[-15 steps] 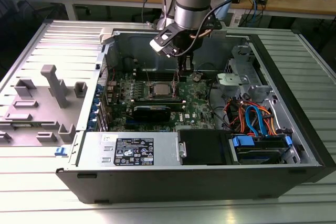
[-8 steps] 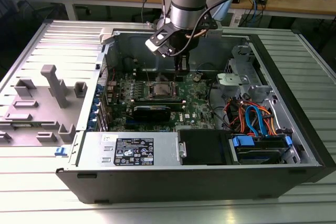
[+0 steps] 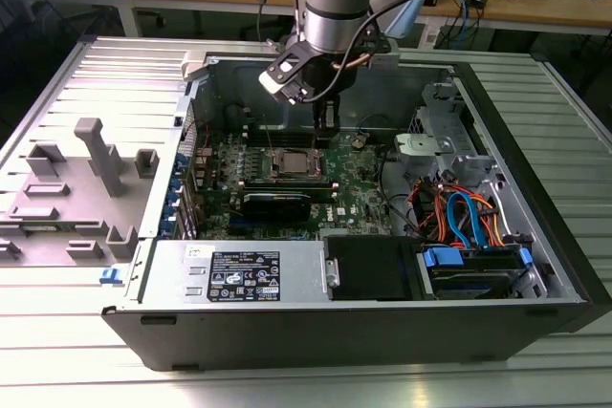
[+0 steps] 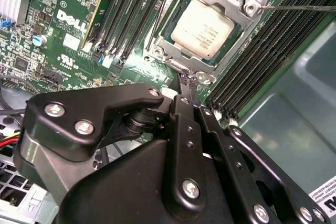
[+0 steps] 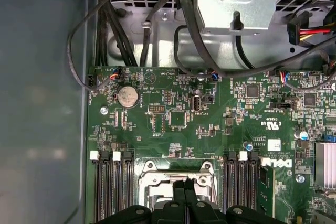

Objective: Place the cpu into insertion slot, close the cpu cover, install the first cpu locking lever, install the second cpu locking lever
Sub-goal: 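Close the cpu cover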

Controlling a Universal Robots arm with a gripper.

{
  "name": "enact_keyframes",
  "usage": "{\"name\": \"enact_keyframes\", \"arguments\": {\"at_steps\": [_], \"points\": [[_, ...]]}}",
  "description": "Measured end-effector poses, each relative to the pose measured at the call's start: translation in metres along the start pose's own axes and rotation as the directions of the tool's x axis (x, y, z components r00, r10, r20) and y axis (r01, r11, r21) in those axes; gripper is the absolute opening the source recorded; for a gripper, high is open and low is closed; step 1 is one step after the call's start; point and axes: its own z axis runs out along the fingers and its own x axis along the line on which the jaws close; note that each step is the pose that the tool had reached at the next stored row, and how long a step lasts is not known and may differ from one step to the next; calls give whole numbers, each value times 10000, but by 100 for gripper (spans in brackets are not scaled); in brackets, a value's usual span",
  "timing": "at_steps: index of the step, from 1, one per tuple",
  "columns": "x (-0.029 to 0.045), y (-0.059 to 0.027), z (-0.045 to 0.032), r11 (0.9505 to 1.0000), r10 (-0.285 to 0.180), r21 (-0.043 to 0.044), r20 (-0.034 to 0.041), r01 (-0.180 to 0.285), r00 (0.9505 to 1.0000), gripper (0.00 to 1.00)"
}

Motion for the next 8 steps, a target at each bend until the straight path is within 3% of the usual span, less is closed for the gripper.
{"name": "enact_keyframes", "arguments": {"at_steps": [8], "points": [[4, -205, 36, 10000, -65, -3, -9, 65, 10000, 11]]}}
